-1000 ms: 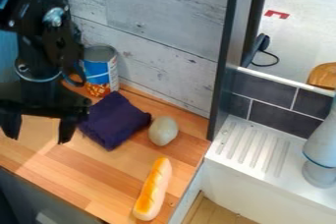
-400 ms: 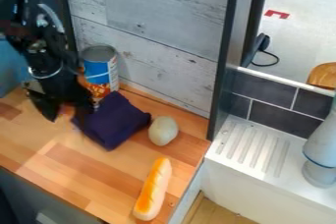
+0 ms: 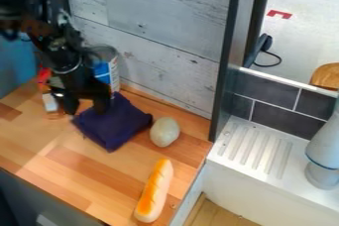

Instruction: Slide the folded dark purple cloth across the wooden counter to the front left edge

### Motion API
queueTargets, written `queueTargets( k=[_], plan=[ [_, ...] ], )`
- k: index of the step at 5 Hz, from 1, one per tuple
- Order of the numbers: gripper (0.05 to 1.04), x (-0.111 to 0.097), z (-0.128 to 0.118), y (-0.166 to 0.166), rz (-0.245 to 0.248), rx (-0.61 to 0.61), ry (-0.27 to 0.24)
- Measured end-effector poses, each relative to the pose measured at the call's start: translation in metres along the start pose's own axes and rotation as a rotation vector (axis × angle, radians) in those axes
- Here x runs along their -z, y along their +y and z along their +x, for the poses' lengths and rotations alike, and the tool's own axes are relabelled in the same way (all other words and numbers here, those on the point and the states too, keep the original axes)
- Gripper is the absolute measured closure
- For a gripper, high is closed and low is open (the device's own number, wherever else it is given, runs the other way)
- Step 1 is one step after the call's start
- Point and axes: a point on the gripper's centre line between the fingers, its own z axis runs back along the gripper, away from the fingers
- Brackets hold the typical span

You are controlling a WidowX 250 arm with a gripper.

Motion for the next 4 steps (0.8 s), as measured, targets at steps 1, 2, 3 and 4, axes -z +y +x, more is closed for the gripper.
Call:
queueTargets(
  k=[1, 2, 3, 4],
  plan=[
    [0.087, 0.009, 0.012, -0.019, 0.012, 0.031, 0.003],
    [0.087, 0.021, 0.017, -0.019, 0.036, 0.024, 0.016],
    [0.088, 0.033, 0.015, -0.015, 0.057, 0.02, 0.032],
    [0.087, 0.039, 0.01, -0.013, 0.07, 0.023, 0.031]
  ],
)
